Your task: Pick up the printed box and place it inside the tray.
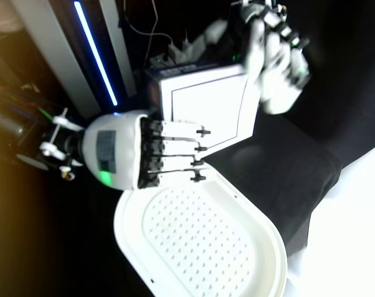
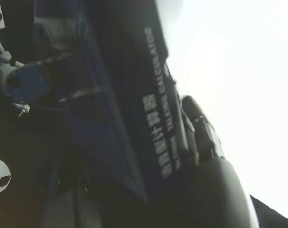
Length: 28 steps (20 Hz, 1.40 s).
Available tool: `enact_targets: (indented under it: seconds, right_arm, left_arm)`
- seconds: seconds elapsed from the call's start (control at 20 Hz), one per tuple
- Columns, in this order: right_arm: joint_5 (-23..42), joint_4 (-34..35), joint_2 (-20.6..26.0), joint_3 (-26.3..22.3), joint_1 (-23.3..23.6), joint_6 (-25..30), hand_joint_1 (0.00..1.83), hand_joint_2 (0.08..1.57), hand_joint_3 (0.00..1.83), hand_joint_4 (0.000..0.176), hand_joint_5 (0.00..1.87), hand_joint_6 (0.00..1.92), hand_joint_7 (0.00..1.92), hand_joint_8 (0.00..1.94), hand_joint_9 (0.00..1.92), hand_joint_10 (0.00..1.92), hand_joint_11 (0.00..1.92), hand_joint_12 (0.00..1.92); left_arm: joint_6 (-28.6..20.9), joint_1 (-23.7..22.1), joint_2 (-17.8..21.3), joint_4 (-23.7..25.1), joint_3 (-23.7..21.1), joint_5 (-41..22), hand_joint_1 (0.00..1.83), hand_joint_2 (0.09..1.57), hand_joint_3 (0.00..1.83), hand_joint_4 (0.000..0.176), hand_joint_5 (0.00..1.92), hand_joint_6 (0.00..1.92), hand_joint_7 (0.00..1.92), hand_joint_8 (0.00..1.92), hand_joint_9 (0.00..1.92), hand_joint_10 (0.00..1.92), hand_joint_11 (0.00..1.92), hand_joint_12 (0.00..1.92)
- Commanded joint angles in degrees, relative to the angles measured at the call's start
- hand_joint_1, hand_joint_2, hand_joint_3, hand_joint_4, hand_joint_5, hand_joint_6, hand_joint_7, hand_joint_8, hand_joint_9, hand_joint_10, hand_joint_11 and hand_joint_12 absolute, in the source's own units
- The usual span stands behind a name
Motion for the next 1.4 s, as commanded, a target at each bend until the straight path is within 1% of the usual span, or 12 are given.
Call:
enact_targets:
  seconds: [0.0, 0.2, 0.3, 0.45, 0.5, 0.55, 0.65, 0.85, 0.9, 1.05, 1.15, 1.35]
  right_arm:
    - [6.92, 0.26, 0.89, 0.41, 0.97, 0.44, 1.26, 1.06, 0.0, 0.0, 0.97, 0.94, 1.23, 0.66, 1.29, 0.54, 1.06, 1.25]
    - [6.83, -0.25, 3.82, 0.89, 0.97, 0.01, 1.28, 1.05, 0.0, 0.0, 1.02, 0.81, 1.25, 0.68, 1.23, 0.73, 1.02, 1.35]
    - [6.82, -0.24, 5.78, 0.86, 0.99, -1.17, 1.27, 1.05, 0.0, 0.0, 1.03, 0.78, 1.21, 0.77, 1.19, 0.79, 0.98, 1.35]
    - [5.97, 0.36, 9.33, 0.02, 1.02, -5.83, 1.29, 1.05, 0.0, 0.0, 1.02, 0.76, 1.24, 0.74, 1.28, 0.81, 1.06, 1.41]
    - [5.48, 0.37, 9.89, -0.06, 1.14, -6.66, 1.29, 1.05, 0.0, 0.0, 1.02, 0.76, 1.24, 0.74, 1.28, 0.81, 1.06, 1.41]
    - [4.16, 0.3, 10.54, -0.15, 2.16, -7.94, 1.29, 1.04, 0.0, 0.0, 1.03, 0.74, 1.26, 0.72, 1.27, 0.9, 1.05, 1.5]
    - [0.58, -1.1, 11.33, -0.52, 4.36, -11.38, 1.29, 1.04, 0.0, 0.0, 1.04, 0.73, 1.27, 0.68, 1.3, 0.83, 1.04, 1.43]
    - [-1.7, -2.26, 12.13, -0.25, 6.55, -13.44, 1.28, 1.05, 0.0, 0.0, 1.0, 0.8, 1.26, 0.7, 1.28, 0.65, 1.01, 1.36]
    - [-2.71, -2.27, 12.35, -0.35, 7.24, -15.53, 1.28, 1.05, 0.0, 0.0, 1.03, 0.74, 1.24, 0.72, 1.26, 0.67, 0.94, 1.52]
    - [-5.87, -2.45, 12.06, -0.32, 8.94, -21.73, 1.28, 1.07, 0.0, 0.0, 1.0, 0.77, 1.17, 0.88, 1.15, 0.85, 0.9, 1.51]
    - [-7.69, -3.0, 11.9, -0.25, 10.14, -24.41, 1.26, 1.09, 0.0, 0.0, 0.98, 0.81, 1.08, 1.02, 1.08, 0.9, 0.9, 1.46]
    - [-8.59, -3.11, 11.88, -0.12, 10.48, -26.1, 1.26, 1.12, 0.0, 0.0, 0.96, 0.81, 1.0, 1.21, 0.92, 1.24, 0.76, 1.62]
  left_arm:
    - [-0.5, -0.14, 0.47, -0.83, -0.06, -6.76, 0.11, 0.94, 0.0, 0.176, 0.0, 0.0, 0.0, 0.0, 0.0, 0.0, 0.0, 0.0]
    - [-1.18, 1.12, 1.06, -2.12, -0.09, -8.21, 0.15, 0.89, 0.0, 0.147, 0.0, 0.0, 0.0, 0.0, 0.0, 0.0, 0.0, 0.0]
    - [-1.25, 1.96, 1.72, -2.79, -0.37, -9.0, 0.13, 0.89, 0.0, 0.172, 0.0, 0.0, 0.0, 0.0, 0.0, 0.0, 0.05, 0.02]
    - [-1.26, 2.76, 2.54, -3.51, -0.71, -9.79, 0.08, 1.02, 0.0, 0.176, 0.0, 0.0, 0.0, 0.0, 0.0, 0.0, 0.0, 1.04]
    - [-1.26, 2.92, 2.76, -3.51, -0.85, -9.97, 0.08, 1.02, 0.0, 0.176, 0.0, 0.0, 0.0, 0.0, 0.0, 0.0, 0.0, 1.04]
    - [-1.26, 3.29, 3.08, -3.65, -1.13, -10.52, 0.12, 1.0, 0.0, 0.176, 0.0, 0.0, 0.0, 0.0, 0.0, 0.0, 0.0, 0.66]
    - [-1.26, 4.3, 3.69, -4.4, -1.56, -11.42, 0.13, 1.01, 0.0, 0.176, 0.0, 0.0, 0.0, 0.0, 0.0, 0.0, 0.0, 0.48]
    - [-1.31, 5.14, 3.85, -5.43, -1.79, -11.94, 0.21, 0.97, 0.01, 0.176, 0.0, 0.0, 0.0, 0.0, 0.0, 0.0, 0.0, 0.74]
    - [-1.53, 5.57, 3.89, -5.47, -1.87, -12.31, 0.17, 0.98, 0.0, 0.139, 0.0, 0.0, 0.0, 0.0, 0.0, 0.0, 0.0, 0.53]
    - [-1.79, 7.27, 3.84, -7.14, -2.1, -14.38, 0.21, 0.96, 0.0, 0.148, 0.0, 0.0, 0.0, 0.0, 0.0, 0.0, 0.0, 0.04]
    - [-2.37, 8.34, 3.79, -7.55, -2.07, -15.09, 0.24, 0.94, 0.0, 0.159, 0.0, 0.0, 0.0, 0.0, 0.0, 0.0, 0.0, 0.0]
    - [-2.92, 9.46, 3.48, -8.06, -2.08, -15.85, 0.25, 0.93, 0.0, 0.075, 0.0, 0.0, 0.0, 0.0, 0.0, 0.0, 0.0, 0.0]
